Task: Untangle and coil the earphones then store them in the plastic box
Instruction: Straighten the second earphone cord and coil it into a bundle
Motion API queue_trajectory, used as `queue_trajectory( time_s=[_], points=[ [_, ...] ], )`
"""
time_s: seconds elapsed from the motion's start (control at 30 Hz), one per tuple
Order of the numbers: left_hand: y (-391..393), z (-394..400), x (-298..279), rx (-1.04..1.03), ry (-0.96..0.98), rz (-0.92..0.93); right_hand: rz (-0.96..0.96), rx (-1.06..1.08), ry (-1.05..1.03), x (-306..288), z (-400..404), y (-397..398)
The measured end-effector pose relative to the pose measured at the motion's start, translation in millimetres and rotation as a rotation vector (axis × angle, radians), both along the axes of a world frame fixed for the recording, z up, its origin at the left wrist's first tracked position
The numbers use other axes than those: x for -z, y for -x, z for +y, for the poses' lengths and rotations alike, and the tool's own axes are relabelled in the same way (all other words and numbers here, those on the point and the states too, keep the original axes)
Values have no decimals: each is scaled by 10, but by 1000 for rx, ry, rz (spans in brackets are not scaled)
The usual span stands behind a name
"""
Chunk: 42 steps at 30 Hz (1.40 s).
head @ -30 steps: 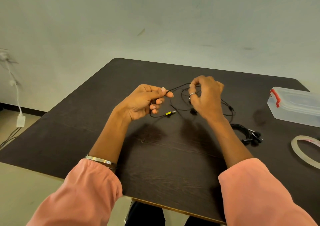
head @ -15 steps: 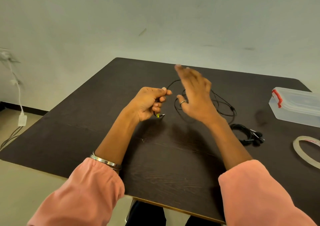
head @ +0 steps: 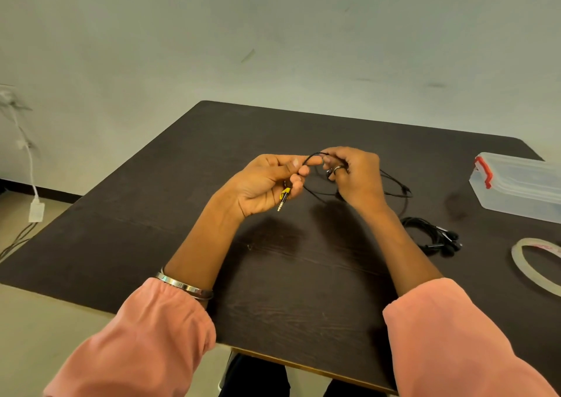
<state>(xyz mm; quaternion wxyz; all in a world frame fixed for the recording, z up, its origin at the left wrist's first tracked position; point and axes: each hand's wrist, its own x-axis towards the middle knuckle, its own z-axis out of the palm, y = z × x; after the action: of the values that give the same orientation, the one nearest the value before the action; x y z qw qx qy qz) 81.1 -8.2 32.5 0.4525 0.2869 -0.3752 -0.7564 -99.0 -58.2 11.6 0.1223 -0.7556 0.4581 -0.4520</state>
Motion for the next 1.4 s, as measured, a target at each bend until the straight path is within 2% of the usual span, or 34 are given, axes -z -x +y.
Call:
queue_trajectory(
  time_s=[0.17, 0.4, 0.77, 0.97, 1.07, 1.23, 1.4],
  points=[
    [21, 22, -7, -48, 123, 8, 71, -16, 9, -1, 64, -25],
    [53, -19, 41, -146, 131, 53, 236, -117, -35, 25, 105, -99],
    [49, -31, 10, -276, 21, 59, 195, -201, -50, -10, 177, -115],
    [73, -17, 16, -315, 49, 57, 220, -193, -58, 1, 169, -130],
    [85, -45, 49, -374, 90, 39, 310, -205, -19, 3, 148, -138],
    [18, -110, 110, -491, 153, 6, 575, -293, 61, -14, 155, -174],
    [-13, -169, 162, -550, 195, -110, 587, -398, 17, -102, 221, -184]
  ],
)
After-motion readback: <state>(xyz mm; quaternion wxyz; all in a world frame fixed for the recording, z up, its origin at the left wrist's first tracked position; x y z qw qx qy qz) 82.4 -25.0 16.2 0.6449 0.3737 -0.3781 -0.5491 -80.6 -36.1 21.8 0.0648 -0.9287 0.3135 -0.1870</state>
